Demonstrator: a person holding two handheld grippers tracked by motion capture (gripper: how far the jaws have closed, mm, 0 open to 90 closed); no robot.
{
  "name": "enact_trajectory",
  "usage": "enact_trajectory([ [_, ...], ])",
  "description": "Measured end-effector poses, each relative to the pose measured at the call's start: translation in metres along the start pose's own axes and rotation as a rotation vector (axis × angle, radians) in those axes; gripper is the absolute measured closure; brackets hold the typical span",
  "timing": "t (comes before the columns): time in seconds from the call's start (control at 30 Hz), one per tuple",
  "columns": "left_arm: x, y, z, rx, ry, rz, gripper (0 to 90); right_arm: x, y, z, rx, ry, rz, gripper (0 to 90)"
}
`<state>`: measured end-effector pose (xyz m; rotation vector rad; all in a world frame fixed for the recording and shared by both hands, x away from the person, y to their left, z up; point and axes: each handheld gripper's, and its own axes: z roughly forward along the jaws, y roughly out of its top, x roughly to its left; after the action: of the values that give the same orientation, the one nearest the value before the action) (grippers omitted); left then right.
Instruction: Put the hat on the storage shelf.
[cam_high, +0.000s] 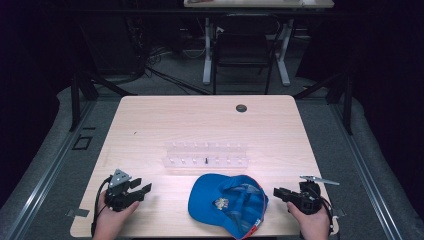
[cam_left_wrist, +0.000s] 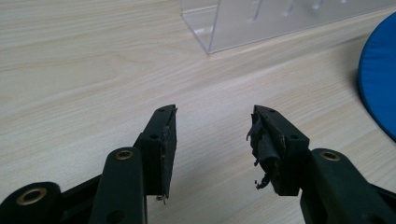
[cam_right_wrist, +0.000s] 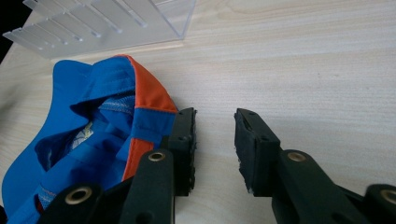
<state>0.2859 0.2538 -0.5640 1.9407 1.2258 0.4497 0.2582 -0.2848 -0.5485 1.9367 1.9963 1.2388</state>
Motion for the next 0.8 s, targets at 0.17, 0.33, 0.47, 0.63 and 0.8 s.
enact_trajectory([
  [0.17, 0.000, 0.000, -0.001, 0.000, 0.007, 0.003, 50.8, 0.003, 0.001, -0.002, 0.010, -0.007, -0.004, 67.7],
  [0.33, 0.002, 0.000, -0.001, 0.008, 0.009, -0.005, 50.6, 0.004, 0.002, -0.002, 0.028, -0.010, -0.016, 66.6],
  [0.47, 0.001, 0.001, -0.002, 0.005, 0.013, -0.004, 50.7, 0.006, 0.002, -0.003, 0.036, -0.026, -0.017, 63.3],
  [0.63, 0.001, 0.001, -0.004, 0.007, 0.010, -0.006, 50.7, 0.009, 0.003, -0.004, 0.069, -0.030, -0.023, 64.7],
  [0.8, 0.000, 0.002, -0.006, 0.000, 0.009, -0.008, 50.7, 0.014, 0.008, -0.010, 0.091, -0.017, -0.015, 66.6],
])
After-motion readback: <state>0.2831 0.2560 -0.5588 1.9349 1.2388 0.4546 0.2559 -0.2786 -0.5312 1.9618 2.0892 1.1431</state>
